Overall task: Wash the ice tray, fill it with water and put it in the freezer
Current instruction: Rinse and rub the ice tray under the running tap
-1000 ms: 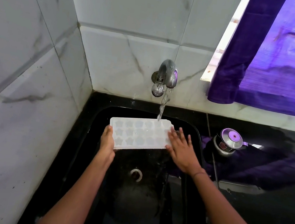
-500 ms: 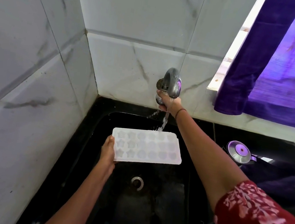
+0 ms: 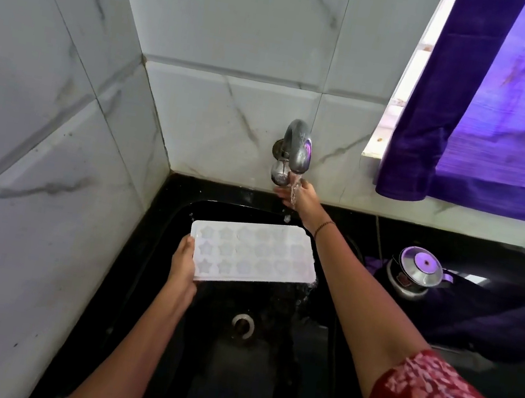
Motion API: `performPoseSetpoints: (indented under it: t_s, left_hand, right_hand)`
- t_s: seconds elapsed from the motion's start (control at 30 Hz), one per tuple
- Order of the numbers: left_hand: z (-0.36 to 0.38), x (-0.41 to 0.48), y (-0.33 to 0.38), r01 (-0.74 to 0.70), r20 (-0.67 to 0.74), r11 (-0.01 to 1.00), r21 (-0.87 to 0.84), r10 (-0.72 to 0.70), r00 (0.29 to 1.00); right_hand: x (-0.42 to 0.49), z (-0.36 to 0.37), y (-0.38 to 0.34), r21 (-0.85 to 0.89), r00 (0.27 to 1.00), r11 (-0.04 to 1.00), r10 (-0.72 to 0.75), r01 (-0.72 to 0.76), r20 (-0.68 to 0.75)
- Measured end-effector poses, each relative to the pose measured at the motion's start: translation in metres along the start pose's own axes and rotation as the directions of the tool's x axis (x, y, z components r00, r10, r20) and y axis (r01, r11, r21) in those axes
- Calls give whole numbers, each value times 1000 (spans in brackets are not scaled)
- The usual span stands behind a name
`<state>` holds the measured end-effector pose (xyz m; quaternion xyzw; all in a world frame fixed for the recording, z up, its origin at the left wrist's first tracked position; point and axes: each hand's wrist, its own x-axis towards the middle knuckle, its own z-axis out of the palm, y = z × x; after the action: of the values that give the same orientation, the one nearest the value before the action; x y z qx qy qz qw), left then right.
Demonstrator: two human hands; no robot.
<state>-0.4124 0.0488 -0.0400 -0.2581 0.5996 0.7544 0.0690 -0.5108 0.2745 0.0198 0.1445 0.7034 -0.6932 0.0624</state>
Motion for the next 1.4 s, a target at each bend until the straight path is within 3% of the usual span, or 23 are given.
performPoseSetpoints:
  t_s: [0.03,0.1,0.17,0.23,0.4,0.6,0.73,0.93,1.07,1.4]
  left_hand:
    - [-1,-1,2,-7,-4,1000,2,7,1000]
    - [-3,-2,7,-15,-13,1000,-3,15,1000]
    - [-5,-3,8,-8,-19,1000,-8,8,1000]
    - [-7,-5,9,-11,-13,1000,-2,11,1000]
    - [-11,-17,11,-17,36,997,70,14,999]
    - [-26,-21,22,-31,231,925,380,-62,971]
    - [-37,-22,21,-129,233,836,533,2,972]
    - [-39,-35,24,-284,119,694,662,276,954]
    - [-41,-39,26,-326,120,687,649,331,936]
    - [-41,-50,33,-514,210,627,585,496,843]
  right_hand:
    - [-5,-5,9,-183,997,982,-47,35,-62]
    - [-17,-19,37,-556,979,831,-124,12,-164]
    - [-44,-27,63,-688,977,721,-76,-82,-197]
    - [-74,-32,80,-665,986,738,2,-114,-166]
    - [-115,-41,86,-219,977,961,137,-171,-162]
    - [-135,-58,82,-77,972,973,210,-218,-108]
    - [-139,-62,87,-103,975,979,157,-174,-157]
    - [-148,-58,85,-300,976,952,-11,-56,-217]
    - [-154,-57,84,-455,959,890,-144,19,-243]
    - [-172,-53,74,-564,893,799,-391,210,-221]
